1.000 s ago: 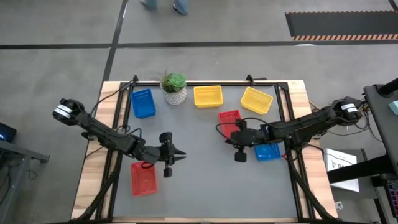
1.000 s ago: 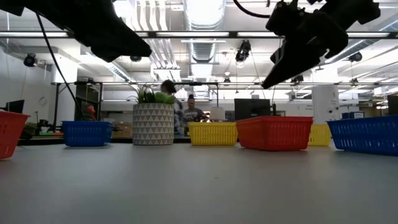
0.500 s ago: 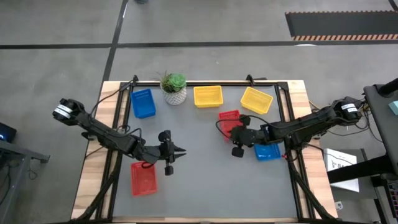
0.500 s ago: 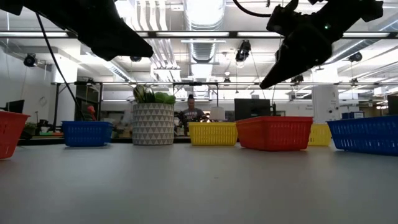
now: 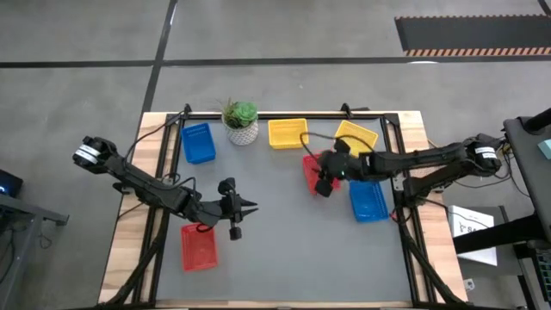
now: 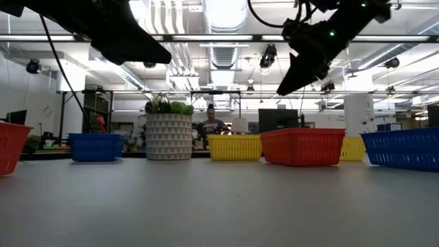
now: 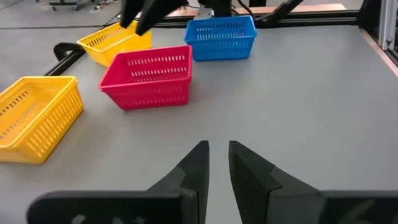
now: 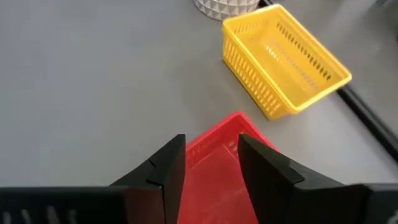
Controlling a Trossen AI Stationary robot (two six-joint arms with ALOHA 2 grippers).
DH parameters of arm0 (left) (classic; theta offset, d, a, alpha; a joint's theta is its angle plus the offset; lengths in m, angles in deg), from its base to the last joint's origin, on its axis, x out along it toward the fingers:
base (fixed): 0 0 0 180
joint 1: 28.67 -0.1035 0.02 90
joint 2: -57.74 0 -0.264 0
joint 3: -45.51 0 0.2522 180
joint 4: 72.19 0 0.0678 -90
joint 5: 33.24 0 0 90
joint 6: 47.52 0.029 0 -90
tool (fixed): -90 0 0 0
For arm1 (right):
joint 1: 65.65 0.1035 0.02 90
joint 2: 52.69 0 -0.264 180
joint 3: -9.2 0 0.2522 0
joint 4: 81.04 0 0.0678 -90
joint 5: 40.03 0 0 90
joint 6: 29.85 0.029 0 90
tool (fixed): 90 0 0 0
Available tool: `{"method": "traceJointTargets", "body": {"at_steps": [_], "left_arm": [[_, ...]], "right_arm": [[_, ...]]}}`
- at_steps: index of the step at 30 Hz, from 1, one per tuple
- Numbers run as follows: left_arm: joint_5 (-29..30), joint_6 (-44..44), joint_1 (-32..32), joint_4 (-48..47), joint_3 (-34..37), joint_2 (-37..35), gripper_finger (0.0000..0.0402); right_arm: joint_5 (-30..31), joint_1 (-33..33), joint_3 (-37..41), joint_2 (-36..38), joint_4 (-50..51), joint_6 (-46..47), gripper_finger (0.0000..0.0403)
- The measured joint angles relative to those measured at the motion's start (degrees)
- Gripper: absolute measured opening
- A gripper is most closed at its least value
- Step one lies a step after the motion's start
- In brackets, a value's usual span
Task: Stack baskets by color
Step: Stack the right yellow bin on top of the left yellow bin
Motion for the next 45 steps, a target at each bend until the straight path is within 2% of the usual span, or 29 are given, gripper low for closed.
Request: {"method": "traceJointTargets", "body": {"at_steps": [7,15,19,27,45], "left_arm": [[0.11,6.73,-0.05,0.36,0.00,0.00,0.0045],[1.07,22.60,-0.51,6.57,-0.07,0.00,0.0045],[1.14,26.31,-0.63,8.22,-0.04,0.00,0.0045],[1.11,26.49,-0.63,8.14,0.15,0.00,0.0045],[1.05,26.51,-0.63,7.69,0.24,0.00,0.0045]], "right_arm": [[-10.98,-7.92,-9.46,-1.07,17.23,4.76,0.0141],[-11.83,-20.03,-22.94,-7.23,41.15,4.19,0.0141],[-14.08,-26.45,-27.32,-10.95,49.29,0.82,0.0141],[-20.64,-33.40,-29.70,-16.53,53.90,-7.25,0.0141],[-17.26,-37.71,-28.17,-30.79,50.70,-14.07,0.0140]]}}
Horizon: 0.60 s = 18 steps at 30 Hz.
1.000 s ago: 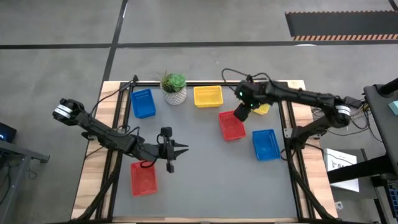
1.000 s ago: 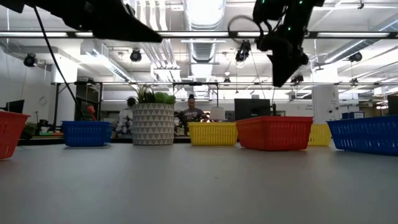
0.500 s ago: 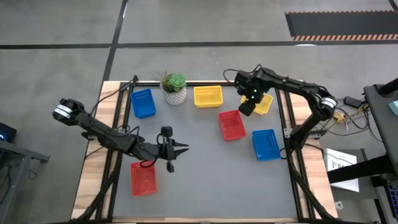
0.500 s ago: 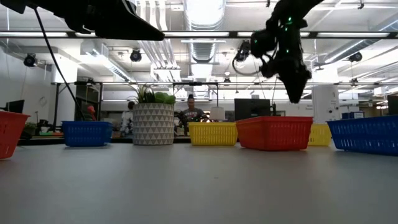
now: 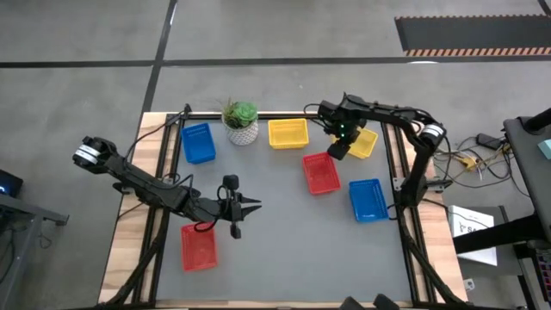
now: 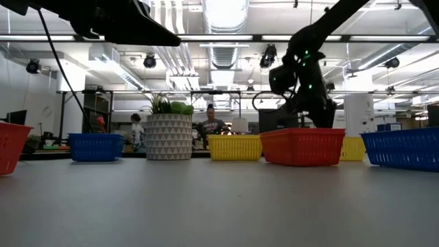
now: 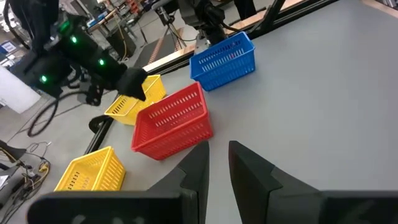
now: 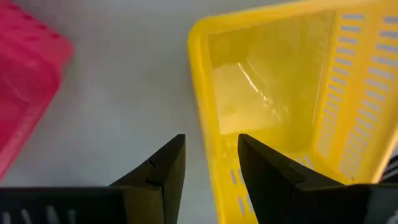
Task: Stack baskets by color
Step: Stack the right yellow bin on top of the left yellow bin
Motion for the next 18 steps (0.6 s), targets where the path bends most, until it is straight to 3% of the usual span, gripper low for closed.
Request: {"method": "traceJointTargets", "body": {"at_steps": [5,13,18], "left_arm": [[0.00,0.00,0.00,0.01,0.00,0.00,0.0045],[-0.03,0.01,0.00,0.07,0.00,0.00,0.0045],[-0.04,1.37,0.00,0.37,-0.26,0.00,0.0045]], "right_arm": [[0.25,0.02,0.00,-2.64,-1.31,-1.90,0.0119],[0.34,0.02,0.02,-3.11,-1.22,-1.49,0.0019],[1.12,0.04,0.02,-1.69,-0.95,-1.61,0.0012]]}}
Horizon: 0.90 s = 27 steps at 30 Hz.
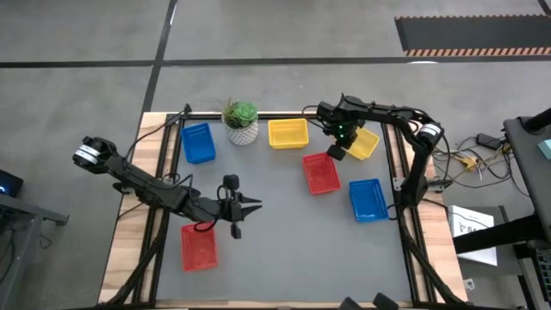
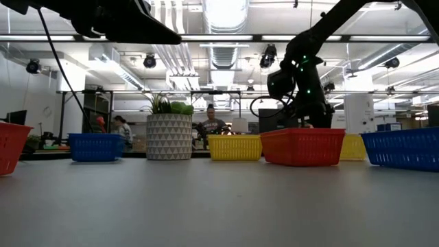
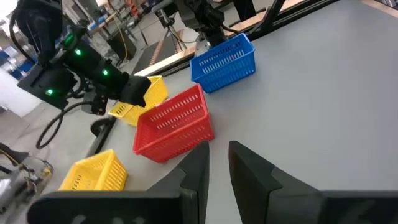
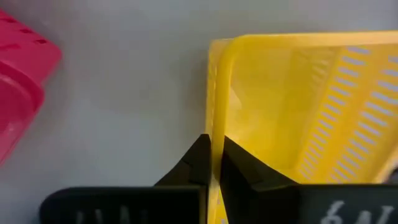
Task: Stack baskets by color
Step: Stack the right yellow bin on top of the left yellow bin
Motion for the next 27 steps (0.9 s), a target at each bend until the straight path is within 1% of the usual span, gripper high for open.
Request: {"method": "traceJointTargets", "body": {"at_steps": [2,6,10,13,16,18,21,23,27], "left_arm": [[0.00,1.55,0.00,1.27,-0.07,0.00,0.0045],[-0.02,5.86,0.00,6.66,-0.09,-0.51,0.0045],[0.00,10.88,0.00,12.22,-0.53,-1.78,0.0045],[-0.11,15.76,0.00,16.36,-1.18,-3.08,0.0045],[0.22,19.88,0.00,21.30,-1.66,-4.70,0.0045],[2.63,21.65,0.02,24.19,-1.64,-6.05,0.0045],[6.47,22.22,0.02,25.57,-1.59,-8.55,0.0045],[7.46,21.42,0.00,25.62,-1.14,-9.85,0.0045],[7.54,21.12,0.51,25.22,0.12,-11.23,0.0045]], "right_arm": [[2.52,0.13,-0.32,1.05,1.37,-0.07,0.0011],[9.79,0.66,-2.46,3.83,7.44,-0.31,0.0009],[13.50,1.76,-5.92,7.30,13.63,-0.75,0.0009],[14.18,3.08,-8.86,10.01,16.61,-2.59,0.0009],[14.13,4.90,-12.11,11.83,16.83,-3.50,0.0009],[14.05,6.46,-14.39,12.13,17.82,-3.57,0.0009],[14.03,9.40,-18.08,11.42,20.26,-3.52,0.0009],[14.02,11.36,-20.15,10.18,21.55,-4.49,0.0009],[13.86,15.10,-23.97,6.88,21.92,-8.77,0.0009]]}}
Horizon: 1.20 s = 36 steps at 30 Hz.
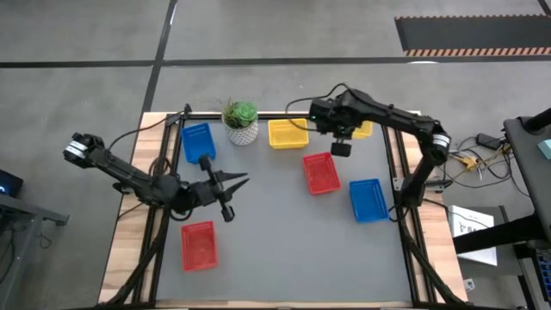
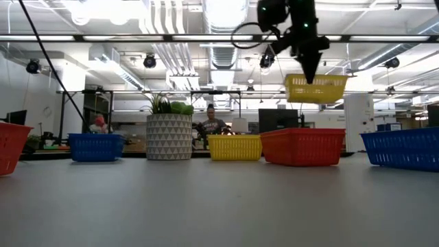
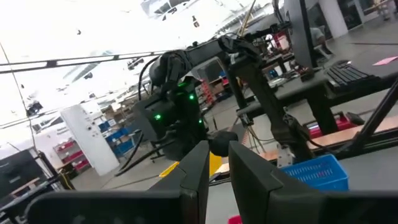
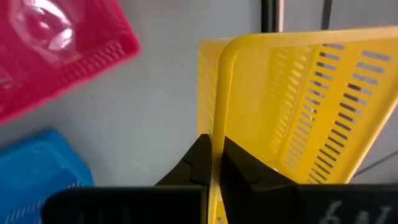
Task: Stack baskets by color
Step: Stack the right yellow bin on top of the left yellow bin
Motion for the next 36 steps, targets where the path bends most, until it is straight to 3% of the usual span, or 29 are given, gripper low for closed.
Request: {"method": "traceJointTargets", "body": {"at_steps": [6,22,36], "left_arm": [[0.20,-4.29,0.47,-0.66,0.17,-0.94,0.0045],[4.94,-4.48,4.90,-10.85,0.19,-8.63,0.0045],[7.89,-4.04,6.05,-16.74,0.25,-11.67,0.0045]], "right_arm": [[-1.02,3.28,-8.38,-7.82,0.13,1.00,0.0009],[-1.69,7.17,-36.28,-31.12,0.22,-6.31,0.0009],[-1.37,7.31,-35.04,-32.37,-10.50,-6.42,0.0009]]}}
